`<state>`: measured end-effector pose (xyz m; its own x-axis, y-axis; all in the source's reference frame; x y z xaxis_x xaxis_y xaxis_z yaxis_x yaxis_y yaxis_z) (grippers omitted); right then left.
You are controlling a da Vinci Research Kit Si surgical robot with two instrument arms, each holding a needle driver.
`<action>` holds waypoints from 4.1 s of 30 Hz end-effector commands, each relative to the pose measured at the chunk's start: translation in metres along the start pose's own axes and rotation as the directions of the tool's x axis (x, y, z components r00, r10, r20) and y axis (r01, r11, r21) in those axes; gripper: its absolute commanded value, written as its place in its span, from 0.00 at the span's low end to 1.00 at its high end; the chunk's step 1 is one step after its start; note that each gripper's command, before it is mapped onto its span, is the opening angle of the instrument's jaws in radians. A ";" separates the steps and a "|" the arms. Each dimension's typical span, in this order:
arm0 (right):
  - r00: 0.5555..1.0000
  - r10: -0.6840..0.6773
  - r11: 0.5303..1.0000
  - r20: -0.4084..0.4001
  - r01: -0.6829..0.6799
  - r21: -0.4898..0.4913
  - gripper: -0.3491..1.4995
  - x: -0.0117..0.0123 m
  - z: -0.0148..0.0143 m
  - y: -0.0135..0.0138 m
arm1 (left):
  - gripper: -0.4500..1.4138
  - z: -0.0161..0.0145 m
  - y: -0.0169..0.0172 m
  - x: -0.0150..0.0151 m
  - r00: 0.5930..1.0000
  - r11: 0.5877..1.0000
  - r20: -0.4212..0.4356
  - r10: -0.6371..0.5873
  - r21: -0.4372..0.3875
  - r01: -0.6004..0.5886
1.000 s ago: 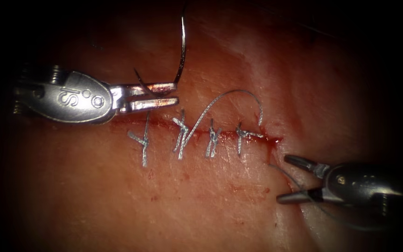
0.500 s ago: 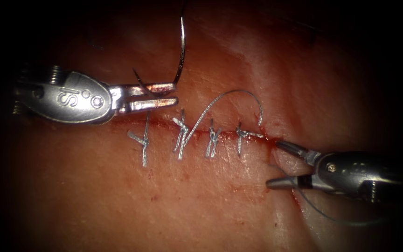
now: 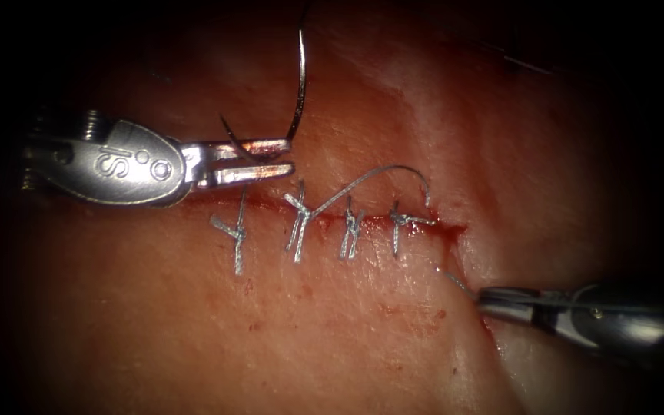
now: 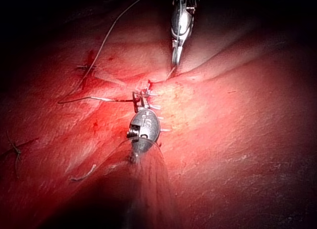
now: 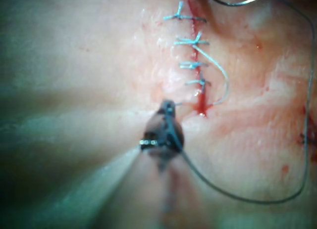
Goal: Wound Closure
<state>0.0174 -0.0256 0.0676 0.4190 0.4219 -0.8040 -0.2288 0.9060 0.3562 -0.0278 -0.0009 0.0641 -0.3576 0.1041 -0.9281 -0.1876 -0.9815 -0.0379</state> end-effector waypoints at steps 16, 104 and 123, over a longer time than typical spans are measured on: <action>1.000 0.016 0.999 -0.017 -0.015 0.031 0.56 0.0019 0.0005 -0.0031 | 0.00 0.0008 0.0002 -0.0003 1.000 1.000 -0.003 0.000 -0.001 0.000; 0.575 0.768 0.619 -0.284 -0.779 0.099 0.00 -0.0041 0.0087 0.0176 | 0.00 0.0011 0.0008 -0.0007 1.000 1.000 -0.002 0.007 -0.014 -0.007; 0.582 0.738 0.643 -0.342 -0.760 0.094 0.05 -0.0015 0.0075 0.0184 | 0.00 0.0012 0.0009 -0.0008 1.000 1.000 -0.001 0.008 -0.018 -0.008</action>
<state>0.0182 -0.0091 0.0783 -0.2308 0.8991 -0.3718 -0.3852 0.2665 0.8835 -0.0284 -0.0016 0.0647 -0.3596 0.0964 -0.9281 -0.1685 -0.9850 -0.0371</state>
